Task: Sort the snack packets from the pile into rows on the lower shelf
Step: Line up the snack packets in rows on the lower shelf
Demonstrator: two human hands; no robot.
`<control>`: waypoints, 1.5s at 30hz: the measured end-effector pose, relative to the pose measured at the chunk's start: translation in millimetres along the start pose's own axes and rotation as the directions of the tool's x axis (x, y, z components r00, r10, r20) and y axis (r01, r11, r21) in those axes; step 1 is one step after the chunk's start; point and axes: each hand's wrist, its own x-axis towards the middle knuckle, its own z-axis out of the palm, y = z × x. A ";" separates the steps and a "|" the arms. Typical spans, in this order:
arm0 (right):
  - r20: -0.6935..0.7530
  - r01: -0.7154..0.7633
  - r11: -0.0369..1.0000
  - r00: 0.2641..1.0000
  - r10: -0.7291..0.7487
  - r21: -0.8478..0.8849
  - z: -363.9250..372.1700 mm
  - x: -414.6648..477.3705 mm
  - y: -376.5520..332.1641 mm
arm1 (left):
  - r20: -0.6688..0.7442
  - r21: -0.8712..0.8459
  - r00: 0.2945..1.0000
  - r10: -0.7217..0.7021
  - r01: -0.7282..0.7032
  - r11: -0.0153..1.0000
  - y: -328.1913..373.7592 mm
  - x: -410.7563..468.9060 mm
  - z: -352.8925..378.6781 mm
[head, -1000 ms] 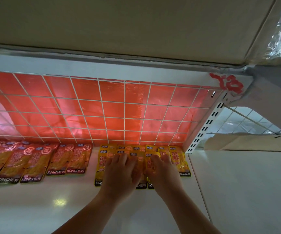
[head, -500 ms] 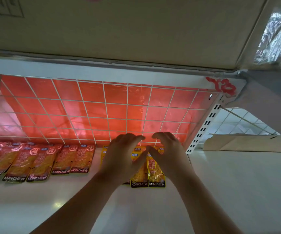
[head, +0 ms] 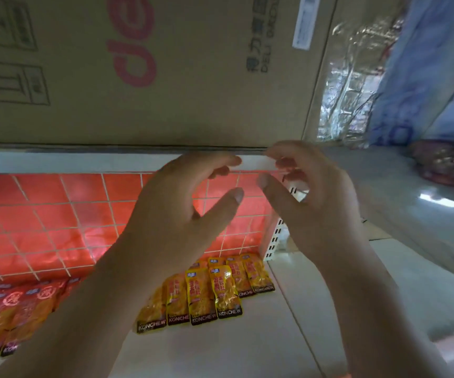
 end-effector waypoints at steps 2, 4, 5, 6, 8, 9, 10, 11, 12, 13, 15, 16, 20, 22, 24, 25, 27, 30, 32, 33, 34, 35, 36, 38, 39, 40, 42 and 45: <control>-0.042 0.003 0.999 0.999 -0.004 -0.034 -19.8 3.9 -11.2 | 0.001 -0.026 0.998 0.066 -0.066 0.997 18.2 12.4 -2.5; -0.093 0.001 0.997 0.996 -0.008 -0.078 -43.5 4.0 -19.6 | 0.006 -0.095 0.995 0.100 -0.099 0.991 39.2 24.5 -0.1; -0.122 0.001 0.996 0.992 -0.013 -0.093 -57.6 2.7 -22.9 | 0.008 -0.137 0.993 0.120 -0.117 0.984 49.9 30.6 3.5; -0.147 0.001 0.994 0.989 -0.017 -0.108 -71.2 1.0 -26.3 | 0.009 -0.176 0.991 0.136 -0.133 0.975 59.7 35.9 7.9; -0.191 0.001 0.986 0.981 -0.033 -0.166 -99.5 -4.0 -31.2 | 0.020 -0.242 0.987 0.160 -0.151 0.959 79.7 44.9 19.4; -0.209 -0.001 0.981 0.977 -0.041 -0.193 -115.0 -8.1 -33.1 | 0.031 -0.264 0.984 0.175 -0.161 0.951 90.2 48.9 26.7; -0.228 -0.006 0.977 0.973 -0.044 -0.215 -132.8 -12.9 -34.4 | 0.044 -0.286 0.979 0.198 -0.177 0.942 102.0 53.0 35.5; -0.246 -0.019 0.973 0.968 -0.039 -0.230 -150.2 -17.3 -35.4 | 0.061 -0.312 0.974 0.218 -0.189 0.931 113.4 56.5 44.0; -0.265 -0.036 0.971 0.964 -0.029 -0.237 -165.6 -21.5 -35.0 | 0.083 -0.339 0.969 0.232 -0.192 0.921 123.9 58.7 51.0; -0.292 -0.049 0.967 0.956 -0.026 -0.249 -185.4 -26.6 -34.7 | 0.108 -0.359 0.961 0.256 -0.202 0.911 137.8 62.3 59.7; -0.344 -0.075 0.953 0.939 -0.032 -0.294 -224.1 -38.3 -31.8 | 0.149 -0.344 0.938 0.314 -0.248 0.906 165.1 70.4 74.4; -0.366 -0.098 0.944 0.930 -0.025 -0.315 -243.7 -44.1 -30.0 | 0.167 -0.325 0.925 0.341 -0.275 0.905 180.0 75.2 81.0; -0.462 -0.202 0.915 0.887 0.020 -0.348 -327.2 -73.8 -19.0 | 0.150 -0.288 0.902 0.404 -0.351 0.891 244.8 87.9 111.1; -0.493 -0.224 0.914 0.869 0.030 -0.339 -368.7 -89.5 -11.0 | 0.121 -0.304 0.903 0.413 -0.362 0.881 275.4 88.3 128.0; -0.510 -0.245 0.911 0.859 0.045 -0.331 -413.2 -105.5 -2.5 | 0.115 -0.294 0.896 0.429 -0.382 0.876 308.7 87.2 153.7; -0.513 -0.254 0.908 0.857 0.052 -0.332 -435.1 -112.6 2.5 | 0.120 -0.288 0.896 0.428 -0.381 0.879 325.5 86.8 168.4; -0.508 -0.266 0.905 0.859 0.066 -0.331 -473.2 -121.7 14.6 | 0.147 -0.288 0.895 0.420 -0.368 0.884 353.5 86.8 196.0; -0.477 -0.273 0.897 0.875 0.081 -0.348 -526.1 -138.1 28.4 | 0.192 -0.254 0.879 0.436 -0.385 0.887 395.6 84.5 240.7; -0.470 -0.284 0.886 0.878 0.086 -0.368 -553.8 -147.3 36.4 | 0.207 -0.247 0.876 0.435 -0.383 0.890 416.2 84.3 264.9; -0.468 -0.289 0.884 0.879 0.092 -0.368 -567.1 -151.5 40.7 | 0.211 -0.245 0.876 0.434 -0.382 0.891 425.9 85.4 277.4; -0.463 -0.288 0.885 0.881 0.095 -0.366 -581.1 -155.7 45.7 | 0.218 -0.244 0.877 0.429 -0.377 0.894 436.1 87.0 291.0; -0.456 -0.289 0.885 0.884 0.100 -0.364 -591.6 -157.7 52.1 | 0.226 -0.246 0.878 0.423 -0.368 0.897 443.2 89.2 302.5; -0.450 -0.295 0.882 0.886 0.109 -0.367 -600.2 -158.1 60.0 | 0.233 -0.250 0.878 0.417 -0.361 0.899 448.6 91.7 313.1; -0.441 -0.318 0.864 0.888 0.127 -0.391 -616.0 -156.3 77.1 | 0.242 -0.250 0.882 0.405 -0.347 0.904 457.5 97.6 336.5; -0.430 -0.329 0.847 0.893 0.135 -0.418 -622.9 -154.0 85.9 | 0.248 -0.244 0.884 0.397 -0.340 0.909 460.3 100.8 347.9; -0.415 -0.332 0.831 0.900 0.137 -0.445 -630.0 -150.6 95.6 | 0.257 -0.232 0.884 0.390 -0.335 0.913 463.0 104.7 359.9; -0.382 -0.326 0.816 0.913 0.141 -0.478 -640.8 -141.3 113.9 | 0.274 -0.189 0.879 0.390 -0.349 0.918 465.0 113.5 380.8; -0.340 -0.305 0.804 0.930 0.137 -0.511 -654.3 -123.9 144.7 | 0.303 -0.149 0.868 0.393 -0.364 0.919 466.0 131.8 414.4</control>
